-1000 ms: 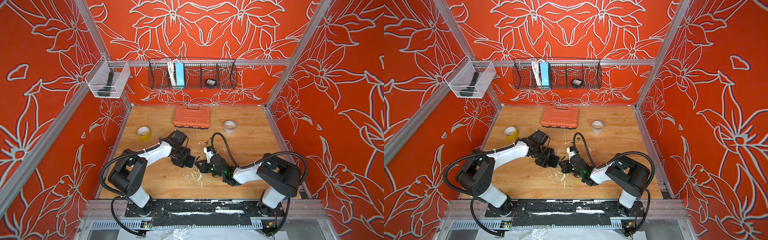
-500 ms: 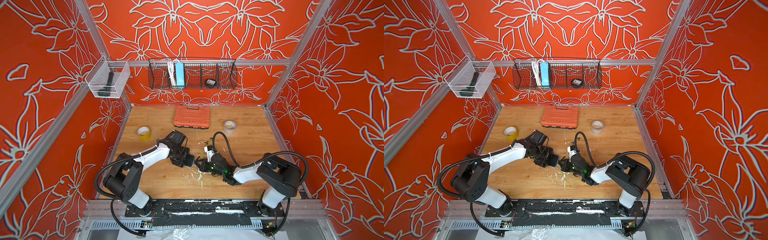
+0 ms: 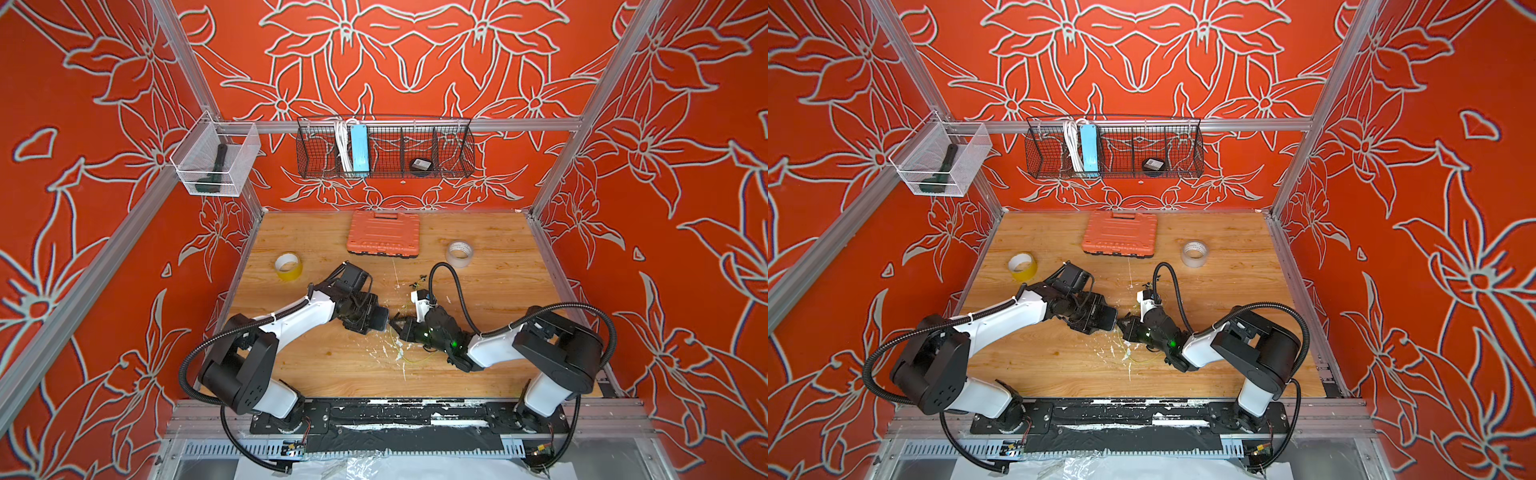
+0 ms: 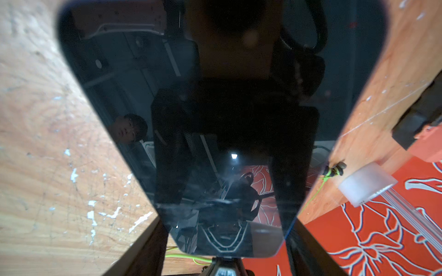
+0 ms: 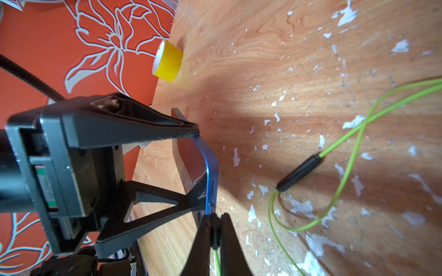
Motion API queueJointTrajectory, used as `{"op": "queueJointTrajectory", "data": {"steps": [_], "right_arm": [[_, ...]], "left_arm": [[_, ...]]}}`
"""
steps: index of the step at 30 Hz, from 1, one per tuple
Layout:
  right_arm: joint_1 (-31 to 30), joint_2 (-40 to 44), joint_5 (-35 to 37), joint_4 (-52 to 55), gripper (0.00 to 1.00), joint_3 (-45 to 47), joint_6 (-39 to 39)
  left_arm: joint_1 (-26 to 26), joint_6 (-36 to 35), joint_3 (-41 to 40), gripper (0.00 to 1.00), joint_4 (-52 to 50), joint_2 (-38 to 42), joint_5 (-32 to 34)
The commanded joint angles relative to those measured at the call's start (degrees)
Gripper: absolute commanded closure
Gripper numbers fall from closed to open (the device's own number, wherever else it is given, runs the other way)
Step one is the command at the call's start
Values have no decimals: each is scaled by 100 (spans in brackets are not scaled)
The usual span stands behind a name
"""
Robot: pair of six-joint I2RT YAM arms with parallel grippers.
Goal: Plug wired earphones into phones
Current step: Insert the wired earphone into the phone.
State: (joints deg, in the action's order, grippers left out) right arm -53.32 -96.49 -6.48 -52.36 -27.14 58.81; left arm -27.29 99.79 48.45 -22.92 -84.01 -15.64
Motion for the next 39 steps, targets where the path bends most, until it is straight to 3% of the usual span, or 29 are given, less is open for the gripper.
{"op": "queueJointTrajectory", "data": {"steps": [1, 22, 39], "right_arm": [[-19, -42, -144, -452, 100, 7, -11], [-21, 402, -540, -562, 100, 144, -535], [-56, 474, -46, 991, 100, -620, -745]], "left_arm": [[-119, 302, -6, 43, 472, 297, -932], [-119, 204, -174, 46, 925, 762, -1134], [-158, 269, -141, 47, 973, 980, -959]]}}
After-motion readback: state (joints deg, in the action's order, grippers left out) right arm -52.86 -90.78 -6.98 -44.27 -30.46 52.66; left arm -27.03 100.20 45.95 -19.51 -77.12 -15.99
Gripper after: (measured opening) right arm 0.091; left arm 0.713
